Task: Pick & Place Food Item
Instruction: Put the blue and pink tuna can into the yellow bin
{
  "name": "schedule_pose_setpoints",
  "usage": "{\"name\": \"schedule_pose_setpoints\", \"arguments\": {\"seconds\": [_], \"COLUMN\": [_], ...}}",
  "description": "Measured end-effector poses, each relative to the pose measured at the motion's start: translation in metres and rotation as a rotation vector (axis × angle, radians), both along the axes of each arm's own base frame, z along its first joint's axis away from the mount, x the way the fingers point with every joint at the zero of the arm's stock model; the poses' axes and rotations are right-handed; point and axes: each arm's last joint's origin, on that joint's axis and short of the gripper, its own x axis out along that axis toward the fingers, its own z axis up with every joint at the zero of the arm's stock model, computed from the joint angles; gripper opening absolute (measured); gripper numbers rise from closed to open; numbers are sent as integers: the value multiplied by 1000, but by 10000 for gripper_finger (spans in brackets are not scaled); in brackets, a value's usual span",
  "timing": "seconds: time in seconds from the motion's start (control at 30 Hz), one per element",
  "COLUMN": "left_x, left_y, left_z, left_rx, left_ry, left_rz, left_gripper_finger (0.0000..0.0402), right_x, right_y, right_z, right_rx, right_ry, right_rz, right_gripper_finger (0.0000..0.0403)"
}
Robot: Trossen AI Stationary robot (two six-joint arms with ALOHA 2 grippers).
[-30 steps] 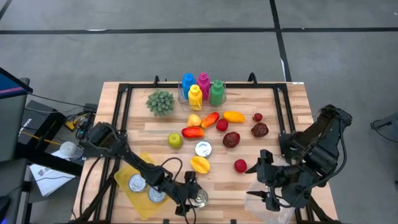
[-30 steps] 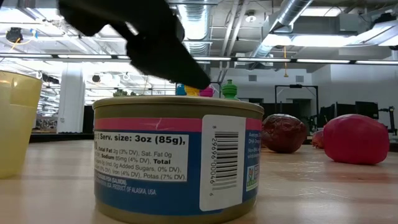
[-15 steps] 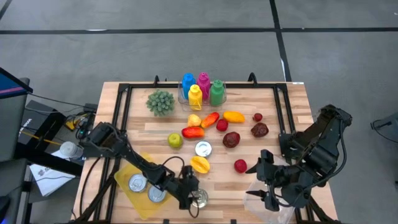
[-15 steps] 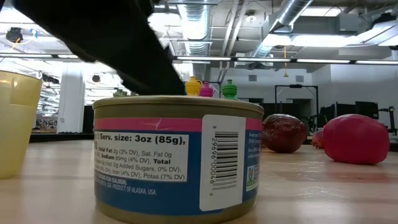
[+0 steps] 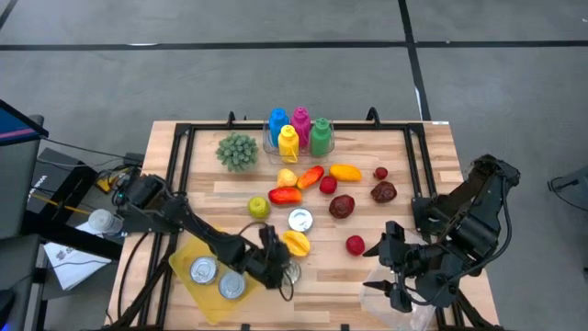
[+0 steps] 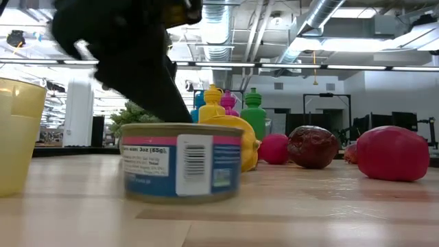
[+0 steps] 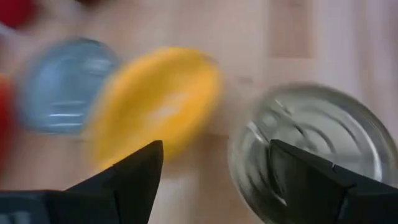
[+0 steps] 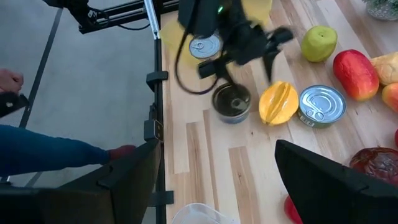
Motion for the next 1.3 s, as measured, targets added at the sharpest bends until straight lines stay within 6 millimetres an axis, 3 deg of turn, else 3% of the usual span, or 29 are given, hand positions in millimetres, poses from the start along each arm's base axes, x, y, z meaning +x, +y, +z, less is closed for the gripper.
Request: {"name": "schedule_pose_setpoints", "arguments": {"seconds": [0.23, 0.37, 0.5, 0.6, 0.77, 0.97, 1.17, 1.3], "left_x": [-5, -17, -29, -37, -38, -20, 0, 6], "left_y": [34, 44, 38, 17, -14, -29, -23, -13], "left_z": [55, 93, 116, 120, 102, 53, 12, 6], "left_rx": [3, -44, -95, -88, -41, 5, 22, -20], "left_ry": [-120, -200, -251, -245, -223, -128, -54, -44], "left_rz": [113, 77, -44, -240, -364, -370, -306, -229], "left_gripper_finger": [274, 278, 286, 290, 309, 338, 355, 358], "right_x": [0, 0, 1, 1, 1, 1, 1, 1], "right_y": [-1, -1, -1, -1, -2, -2, -2, -2], "right_z": [0, 0, 0, 0, 1, 1, 1, 1], "right_rx": [-11, -16, -24, -36, -67, -65, -65, -65], "right_ry": [-14, -16, -20, -27, -46, -48, -48, -48], "right_rz": [-14, -15, -16, -21, -27, -27, -27, -27], "right_gripper_finger": [312, 312, 312, 312, 312, 312, 312, 312]}}
